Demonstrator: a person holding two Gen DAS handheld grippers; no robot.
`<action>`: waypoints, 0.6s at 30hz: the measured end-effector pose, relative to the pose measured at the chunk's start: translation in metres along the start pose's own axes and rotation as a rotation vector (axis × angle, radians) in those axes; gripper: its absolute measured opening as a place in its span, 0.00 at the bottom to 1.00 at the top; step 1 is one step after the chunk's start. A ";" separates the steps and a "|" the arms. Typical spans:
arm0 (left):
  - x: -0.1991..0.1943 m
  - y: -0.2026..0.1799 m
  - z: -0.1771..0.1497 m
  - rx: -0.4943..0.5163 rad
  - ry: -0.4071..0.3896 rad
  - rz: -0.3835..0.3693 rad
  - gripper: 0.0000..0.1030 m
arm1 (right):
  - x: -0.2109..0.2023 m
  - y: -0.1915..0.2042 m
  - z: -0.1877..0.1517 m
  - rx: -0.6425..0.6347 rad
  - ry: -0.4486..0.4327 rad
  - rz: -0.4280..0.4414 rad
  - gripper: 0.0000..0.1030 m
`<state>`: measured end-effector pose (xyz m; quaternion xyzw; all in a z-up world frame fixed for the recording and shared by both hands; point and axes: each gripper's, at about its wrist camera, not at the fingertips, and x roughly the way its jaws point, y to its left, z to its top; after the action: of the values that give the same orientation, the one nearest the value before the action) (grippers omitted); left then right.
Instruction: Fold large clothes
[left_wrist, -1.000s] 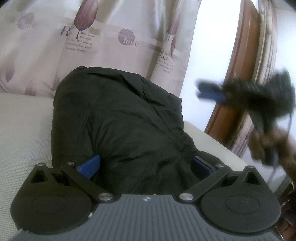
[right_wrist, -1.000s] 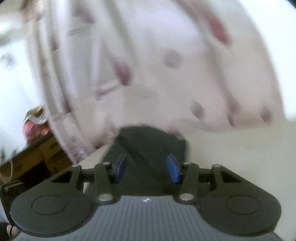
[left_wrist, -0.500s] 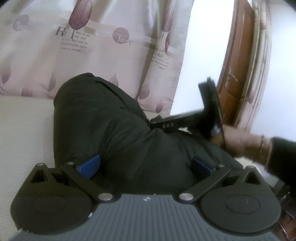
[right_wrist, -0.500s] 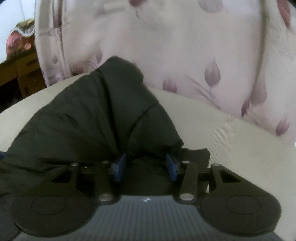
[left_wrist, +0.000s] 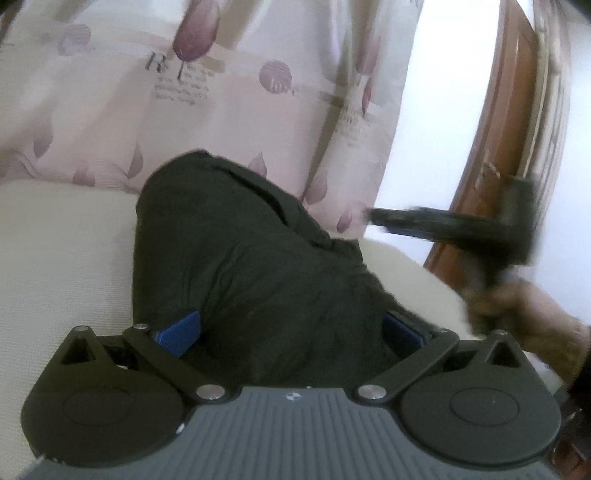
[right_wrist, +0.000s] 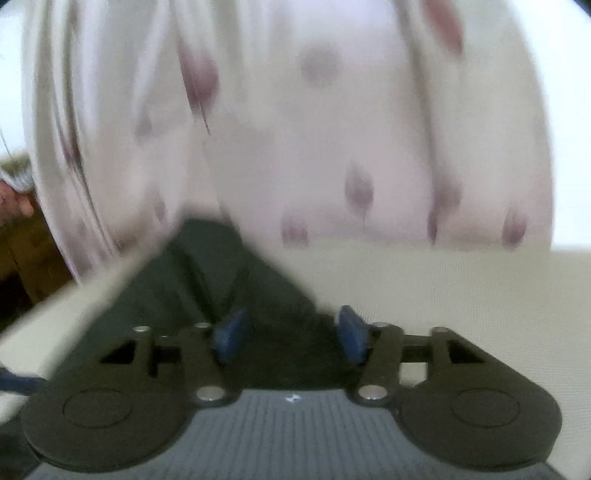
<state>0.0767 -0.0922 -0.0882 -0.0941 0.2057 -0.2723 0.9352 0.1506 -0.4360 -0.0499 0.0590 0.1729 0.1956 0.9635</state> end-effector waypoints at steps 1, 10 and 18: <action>-0.005 -0.002 0.001 0.001 -0.019 -0.001 1.00 | -0.019 0.006 -0.001 -0.034 0.004 0.008 0.66; -0.009 -0.040 -0.011 0.099 -0.030 -0.030 0.96 | -0.073 0.080 -0.103 -0.251 0.074 -0.020 0.60; 0.015 -0.029 -0.021 0.117 0.054 0.053 0.95 | -0.029 0.053 -0.127 0.055 0.154 0.017 0.51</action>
<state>0.0654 -0.1261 -0.1041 -0.0263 0.2170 -0.2616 0.9401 0.0619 -0.3932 -0.1496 0.0718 0.2515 0.2027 0.9437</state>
